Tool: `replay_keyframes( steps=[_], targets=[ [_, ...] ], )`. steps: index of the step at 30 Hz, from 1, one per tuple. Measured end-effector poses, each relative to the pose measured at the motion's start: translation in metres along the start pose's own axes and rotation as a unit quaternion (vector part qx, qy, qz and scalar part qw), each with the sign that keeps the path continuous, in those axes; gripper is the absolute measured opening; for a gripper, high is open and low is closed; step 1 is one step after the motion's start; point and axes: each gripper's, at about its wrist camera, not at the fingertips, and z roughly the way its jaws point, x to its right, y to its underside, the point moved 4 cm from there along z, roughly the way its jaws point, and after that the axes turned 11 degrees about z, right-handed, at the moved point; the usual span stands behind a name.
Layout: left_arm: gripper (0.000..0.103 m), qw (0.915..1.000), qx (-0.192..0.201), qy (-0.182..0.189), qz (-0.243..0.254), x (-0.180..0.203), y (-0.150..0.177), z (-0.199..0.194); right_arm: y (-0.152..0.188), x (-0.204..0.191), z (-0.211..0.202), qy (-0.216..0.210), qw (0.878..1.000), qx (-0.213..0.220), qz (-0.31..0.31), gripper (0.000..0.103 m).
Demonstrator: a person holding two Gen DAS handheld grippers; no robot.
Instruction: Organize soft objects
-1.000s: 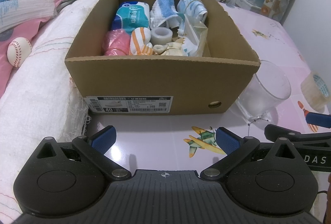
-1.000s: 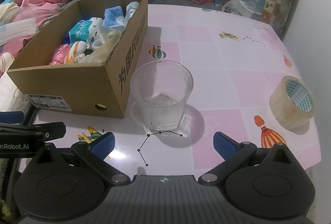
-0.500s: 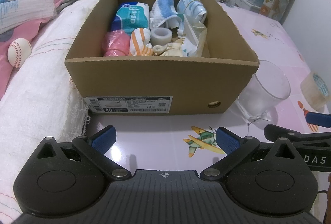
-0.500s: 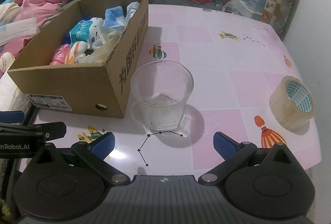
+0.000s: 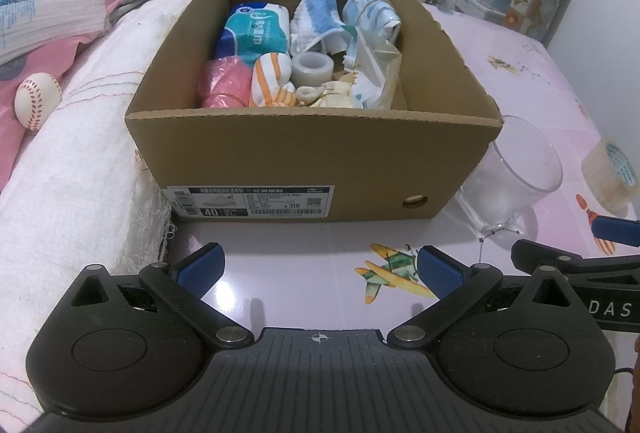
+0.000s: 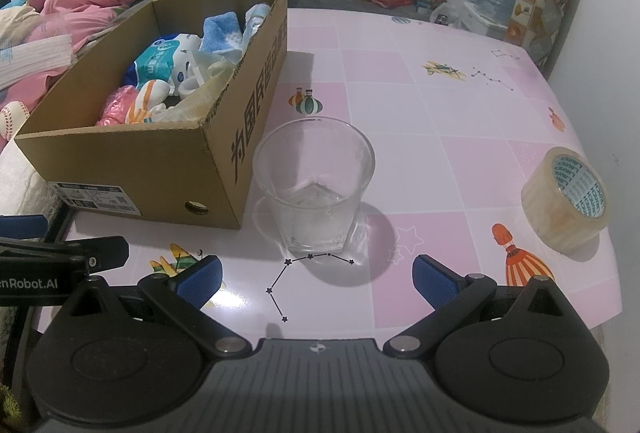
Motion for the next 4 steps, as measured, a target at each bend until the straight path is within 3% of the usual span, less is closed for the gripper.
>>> replay_keyframes(
  steps=[4],
  targets=[
    [0.103,1.0,0.0,0.0,0.0,-0.0001,0.0001,0.0002,0.0005,0.0002,0.0,0.0,1.0,-0.001,0.0,0.072]
  ],
)
